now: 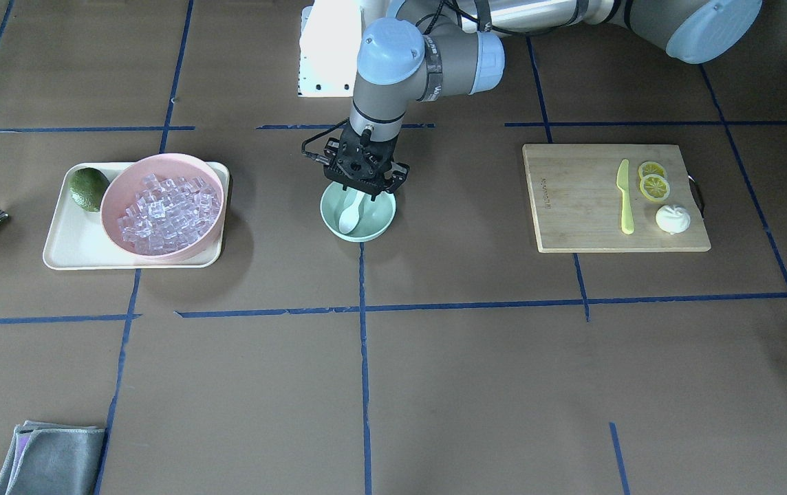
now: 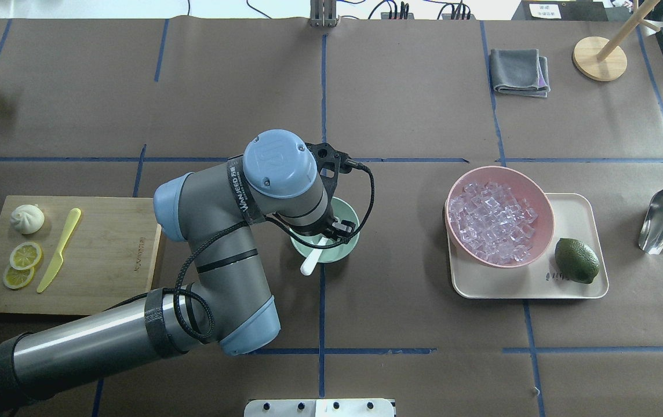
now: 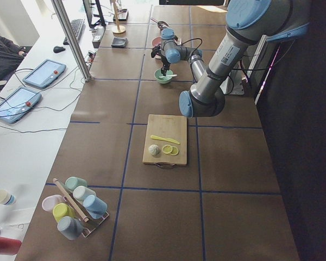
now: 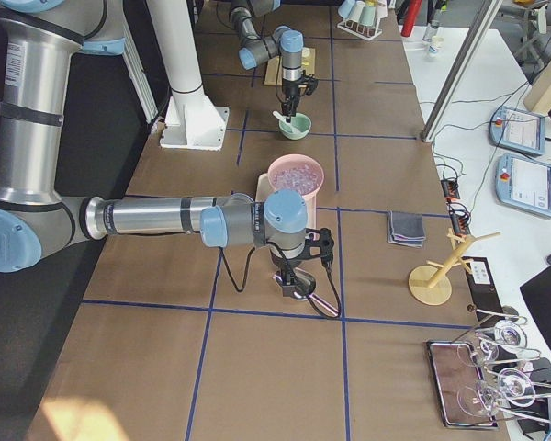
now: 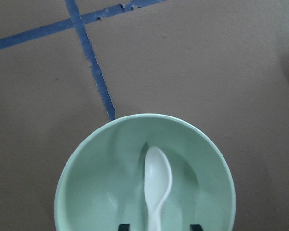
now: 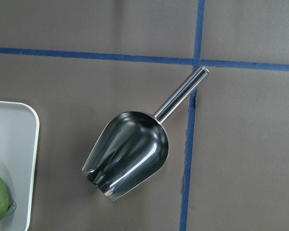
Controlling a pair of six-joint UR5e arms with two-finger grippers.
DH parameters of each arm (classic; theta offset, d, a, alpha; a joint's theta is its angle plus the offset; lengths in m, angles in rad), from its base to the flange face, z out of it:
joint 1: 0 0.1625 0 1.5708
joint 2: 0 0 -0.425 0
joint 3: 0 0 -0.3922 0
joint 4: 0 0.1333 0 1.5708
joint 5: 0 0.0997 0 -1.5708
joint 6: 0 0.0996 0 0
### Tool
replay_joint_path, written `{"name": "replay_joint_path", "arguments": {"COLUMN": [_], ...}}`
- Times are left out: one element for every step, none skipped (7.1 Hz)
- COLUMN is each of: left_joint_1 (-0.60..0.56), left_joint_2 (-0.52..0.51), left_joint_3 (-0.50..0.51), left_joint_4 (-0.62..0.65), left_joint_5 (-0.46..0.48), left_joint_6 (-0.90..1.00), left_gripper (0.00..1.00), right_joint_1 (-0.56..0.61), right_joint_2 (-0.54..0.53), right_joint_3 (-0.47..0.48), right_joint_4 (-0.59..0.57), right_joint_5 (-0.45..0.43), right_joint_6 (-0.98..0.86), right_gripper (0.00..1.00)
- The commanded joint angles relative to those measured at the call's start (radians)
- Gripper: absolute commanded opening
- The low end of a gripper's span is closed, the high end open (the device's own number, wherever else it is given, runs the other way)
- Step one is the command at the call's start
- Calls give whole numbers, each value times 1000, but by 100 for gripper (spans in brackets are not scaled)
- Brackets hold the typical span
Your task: Put spoon and ice into bowl
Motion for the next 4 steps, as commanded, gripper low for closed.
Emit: {"name": "replay_joint_path", "arguments": {"left_joint_1": [-15,-47,-92,-145], "left_joint_2": [9,44,114,197], "left_joint_3": [-21,-62,-161,-267], "left_joint_4": [9,51,146,241], "left_joint_5": [8,-15,-38,-44], "left_joint_6": [11,30,145,275], "left_gripper": [100,100,100,100], "right_joint_1": [0,-1,-1,-1], "right_joint_2": [2,5,6,8], "right_joint_3": [0,0,0,2], "right_joint_4": [0,0,0,2], "right_joint_5": [0,0,0,0], "right_joint_6": [4,6,6,4], "right_gripper": [100,100,100,100]}}
